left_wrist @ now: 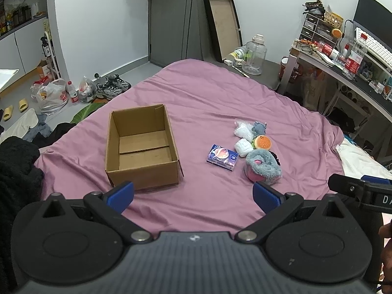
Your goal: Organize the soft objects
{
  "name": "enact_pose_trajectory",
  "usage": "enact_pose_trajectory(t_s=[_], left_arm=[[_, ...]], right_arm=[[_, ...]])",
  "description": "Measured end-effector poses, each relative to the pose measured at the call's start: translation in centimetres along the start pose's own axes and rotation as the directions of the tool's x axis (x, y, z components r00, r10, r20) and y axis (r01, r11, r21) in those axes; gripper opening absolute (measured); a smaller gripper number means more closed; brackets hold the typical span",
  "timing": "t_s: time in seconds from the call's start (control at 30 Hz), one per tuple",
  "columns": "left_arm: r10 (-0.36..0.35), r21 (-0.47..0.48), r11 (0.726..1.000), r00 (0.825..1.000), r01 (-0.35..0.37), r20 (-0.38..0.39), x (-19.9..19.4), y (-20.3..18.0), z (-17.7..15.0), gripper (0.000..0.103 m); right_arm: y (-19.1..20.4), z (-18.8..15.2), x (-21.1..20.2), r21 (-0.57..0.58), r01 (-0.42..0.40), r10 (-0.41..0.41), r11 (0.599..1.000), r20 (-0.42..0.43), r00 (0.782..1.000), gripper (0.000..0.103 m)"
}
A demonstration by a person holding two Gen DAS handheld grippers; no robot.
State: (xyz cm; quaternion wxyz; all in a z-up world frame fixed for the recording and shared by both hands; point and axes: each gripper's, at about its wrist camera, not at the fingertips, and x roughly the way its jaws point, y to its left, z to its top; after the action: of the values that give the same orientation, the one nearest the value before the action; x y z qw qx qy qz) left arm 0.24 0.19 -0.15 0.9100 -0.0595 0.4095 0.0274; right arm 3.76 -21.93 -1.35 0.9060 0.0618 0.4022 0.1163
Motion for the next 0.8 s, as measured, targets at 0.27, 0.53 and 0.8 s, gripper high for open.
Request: enact_pose_trajectory(t_s=[0.27,0.53,0.8], left_arm=[[0.003,-0.002,1.0,1.0,-0.003,-0.001,0.17,0.02,-0.13,0.102],[0.003,-0.004,1.0,1.0,-0.003,-0.001,0.18,0.24,-0.24,0.102],[0.003,-0.004,1.0,1.0,-0.003,0.003,0.05,0.41,-0.24,0.102]], right_arm=[[-0.08,0.04,0.04,0.001,-0.004,0.004,1.0,0.0,1.0,0.103],[-0.02,0.03,0.07,0.0,-0.002,0.002,1.0,-0.001,1.0,0.103],[0.01,0.18,0.12,0.0,-0.005,0.005,1.0,0.0,1.0,0.103]])
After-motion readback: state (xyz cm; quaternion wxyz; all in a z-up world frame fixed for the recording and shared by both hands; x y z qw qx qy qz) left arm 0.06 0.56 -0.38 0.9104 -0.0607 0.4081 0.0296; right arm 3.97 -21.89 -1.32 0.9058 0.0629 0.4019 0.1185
